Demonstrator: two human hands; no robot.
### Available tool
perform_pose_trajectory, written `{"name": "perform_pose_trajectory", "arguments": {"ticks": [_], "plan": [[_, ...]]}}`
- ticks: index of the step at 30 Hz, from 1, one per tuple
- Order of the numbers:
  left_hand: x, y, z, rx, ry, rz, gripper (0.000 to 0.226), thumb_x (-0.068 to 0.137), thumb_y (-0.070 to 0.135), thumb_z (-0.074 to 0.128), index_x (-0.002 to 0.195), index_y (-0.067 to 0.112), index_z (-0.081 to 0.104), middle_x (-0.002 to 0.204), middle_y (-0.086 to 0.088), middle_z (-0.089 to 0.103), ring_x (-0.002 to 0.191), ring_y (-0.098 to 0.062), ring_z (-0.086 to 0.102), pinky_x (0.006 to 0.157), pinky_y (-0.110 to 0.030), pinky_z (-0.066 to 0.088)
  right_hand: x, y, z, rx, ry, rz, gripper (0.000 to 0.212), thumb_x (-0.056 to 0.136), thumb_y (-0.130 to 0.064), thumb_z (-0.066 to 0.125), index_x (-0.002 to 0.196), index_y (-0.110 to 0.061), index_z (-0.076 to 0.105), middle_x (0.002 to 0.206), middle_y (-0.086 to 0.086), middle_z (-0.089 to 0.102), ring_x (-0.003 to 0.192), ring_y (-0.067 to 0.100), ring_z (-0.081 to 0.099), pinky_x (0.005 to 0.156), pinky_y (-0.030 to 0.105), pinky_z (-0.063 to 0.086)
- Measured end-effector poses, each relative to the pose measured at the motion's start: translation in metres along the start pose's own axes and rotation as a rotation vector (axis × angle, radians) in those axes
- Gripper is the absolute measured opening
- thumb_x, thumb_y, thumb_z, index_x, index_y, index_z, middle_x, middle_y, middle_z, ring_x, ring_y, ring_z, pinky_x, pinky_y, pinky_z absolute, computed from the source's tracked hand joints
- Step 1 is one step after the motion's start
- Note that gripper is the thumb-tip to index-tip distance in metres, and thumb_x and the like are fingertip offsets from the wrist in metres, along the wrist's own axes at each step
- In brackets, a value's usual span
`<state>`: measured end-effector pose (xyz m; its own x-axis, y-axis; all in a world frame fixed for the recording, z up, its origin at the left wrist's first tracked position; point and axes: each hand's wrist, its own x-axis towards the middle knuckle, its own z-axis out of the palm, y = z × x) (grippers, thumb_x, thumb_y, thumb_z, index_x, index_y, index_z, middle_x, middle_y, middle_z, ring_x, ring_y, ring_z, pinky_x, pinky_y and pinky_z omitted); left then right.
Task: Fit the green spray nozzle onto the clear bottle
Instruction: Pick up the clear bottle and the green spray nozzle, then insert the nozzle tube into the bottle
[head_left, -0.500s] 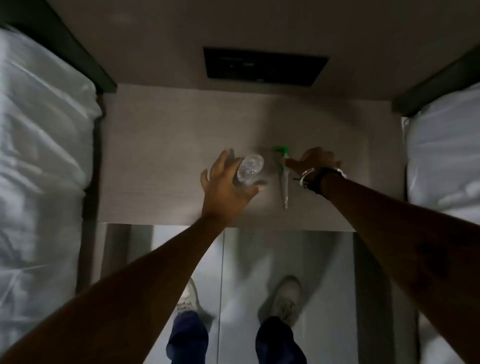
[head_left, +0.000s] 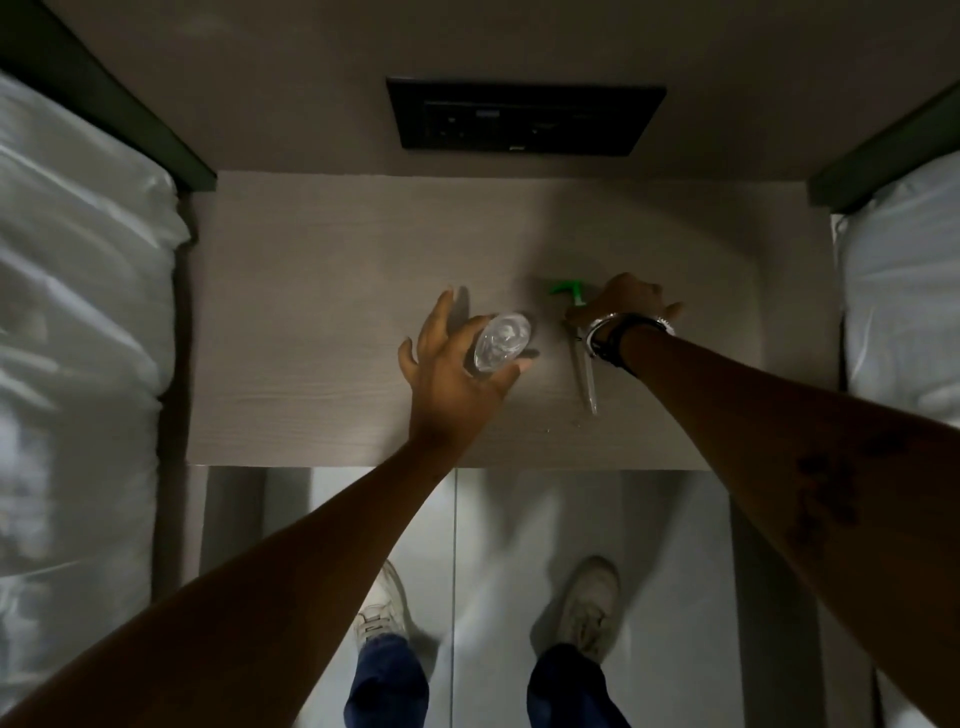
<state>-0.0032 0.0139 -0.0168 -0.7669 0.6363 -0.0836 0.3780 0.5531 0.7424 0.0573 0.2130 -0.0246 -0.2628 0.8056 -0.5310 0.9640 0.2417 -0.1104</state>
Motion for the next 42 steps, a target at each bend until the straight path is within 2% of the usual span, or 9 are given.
{"name": "perform_pose_trajectory", "arguments": {"ticks": [5, 7, 9, 15, 17, 19, 22, 37, 42], "plan": [[0.008, 0.0, -0.005, 0.004, -0.038, -0.006, 0.048, 0.069, 0.053, 0.07, 0.111, 0.031, 0.061, 0.156, -0.002, 0.023, 0.143, -0.019, 0.022, 0.113, -0.053, 0.002, 0.008, 0.001, -0.007, 0.171, -0.074, 0.031, 0.036, 0.067, -0.043, 0.075, 0.072, -0.014, 0.054, 0.099, 0.012, 0.064, 0.116, 0.036, 0.052, 0.105, 0.051, 0.035], [0.012, -0.004, -0.009, 0.04, -0.085, 0.036, 0.05, 0.071, 0.055, 0.066, 0.114, 0.032, 0.06, 0.157, -0.003, 0.018, 0.145, -0.021, 0.013, 0.112, -0.053, -0.001, 0.004, -0.001, -0.018, 0.402, -0.076, 0.049, 0.038, 0.063, -0.045, 0.076, 0.066, -0.011, 0.06, 0.073, 0.008, 0.063, 0.089, 0.03, 0.063, 0.078, 0.036, 0.051], [0.018, -0.009, -0.013, 0.066, -0.142, 0.075, 0.051, 0.071, 0.056, 0.067, 0.116, 0.033, 0.059, 0.159, -0.002, 0.011, 0.145, -0.017, 0.001, 0.112, -0.053, -0.005, -0.004, -0.002, -0.03, 0.618, -0.057, -0.001, 0.028, 0.068, -0.036, 0.077, 0.064, -0.012, 0.065, 0.063, 0.002, 0.06, 0.072, 0.023, 0.06, 0.06, 0.026, 0.046], [0.033, -0.019, -0.024, 0.142, -0.26, 0.15, 0.057, 0.068, 0.059, 0.068, 0.121, 0.042, 0.054, 0.16, -0.001, 0.003, 0.143, -0.016, -0.01, 0.113, -0.057, -0.007, -0.056, 0.001, -0.057, 0.915, 0.168, -0.381, 0.012, 0.081, -0.035, 0.07, 0.092, -0.029, 0.07, 0.097, -0.016, 0.07, 0.089, -0.007, 0.058, 0.079, 0.003, 0.043], [0.035, -0.018, -0.025, 0.155, -0.281, 0.152, 0.059, 0.067, 0.058, 0.07, 0.121, 0.042, 0.054, 0.16, -0.001, 0.003, 0.143, -0.017, -0.01, 0.113, -0.058, -0.007, -0.072, 0.002, -0.057, 0.956, 0.269, -0.479, 0.023, 0.076, -0.047, 0.07, 0.091, -0.03, 0.073, 0.11, -0.026, 0.068, 0.11, -0.008, 0.055, 0.098, 0.016, 0.043], [0.037, -0.018, -0.026, 0.174, -0.294, 0.153, 0.059, 0.066, 0.058, 0.07, 0.121, 0.044, 0.053, 0.16, -0.001, 0.002, 0.145, -0.02, -0.009, 0.113, -0.056, -0.008, -0.083, 0.001, -0.056, 1.017, 0.353, -0.477, 0.029, 0.074, -0.049, 0.071, 0.093, -0.027, 0.074, 0.129, -0.003, 0.064, 0.128, 0.013, 0.05, 0.108, 0.044, 0.04], [0.038, -0.017, -0.026, 0.199, -0.304, 0.145, 0.059, 0.067, 0.058, 0.07, 0.122, 0.045, 0.052, 0.16, -0.001, 0.002, 0.146, -0.023, -0.006, 0.112, -0.054, -0.008, -0.1, -0.005, -0.063, 1.089, 0.38, -0.479, 0.022, 0.074, -0.046, 0.07, 0.091, -0.032, 0.073, 0.139, 0.005, 0.055, 0.136, 0.018, 0.04, 0.111, 0.054, 0.034], [0.04, -0.02, -0.019, 0.175, -0.309, 0.134, 0.069, 0.065, 0.044, 0.078, 0.126, 0.037, 0.047, 0.159, 0.003, 0.006, 0.144, -0.016, -0.007, 0.116, -0.056, -0.003, -0.109, -0.012, -0.005, 0.518, 0.39, -0.815, 0.038, 0.076, -0.044, 0.063, 0.101, -0.017, 0.071, 0.149, 0.007, 0.039, 0.138, 0.03, 0.035, 0.107, 0.059, 0.033], [0.042, -0.022, -0.015, 0.182, -0.342, 0.157, 0.05, 0.066, 0.051, 0.074, 0.112, 0.04, 0.059, 0.16, 0.004, 0.006, 0.146, -0.02, -0.007, 0.116, -0.053, -0.006, -0.098, -0.009, 0.021, 0.4, 0.383, -0.752, 0.034, 0.072, -0.044, 0.07, 0.097, -0.021, 0.072, 0.15, 0.006, 0.039, 0.137, 0.028, 0.035, 0.104, 0.048, 0.03]]}}
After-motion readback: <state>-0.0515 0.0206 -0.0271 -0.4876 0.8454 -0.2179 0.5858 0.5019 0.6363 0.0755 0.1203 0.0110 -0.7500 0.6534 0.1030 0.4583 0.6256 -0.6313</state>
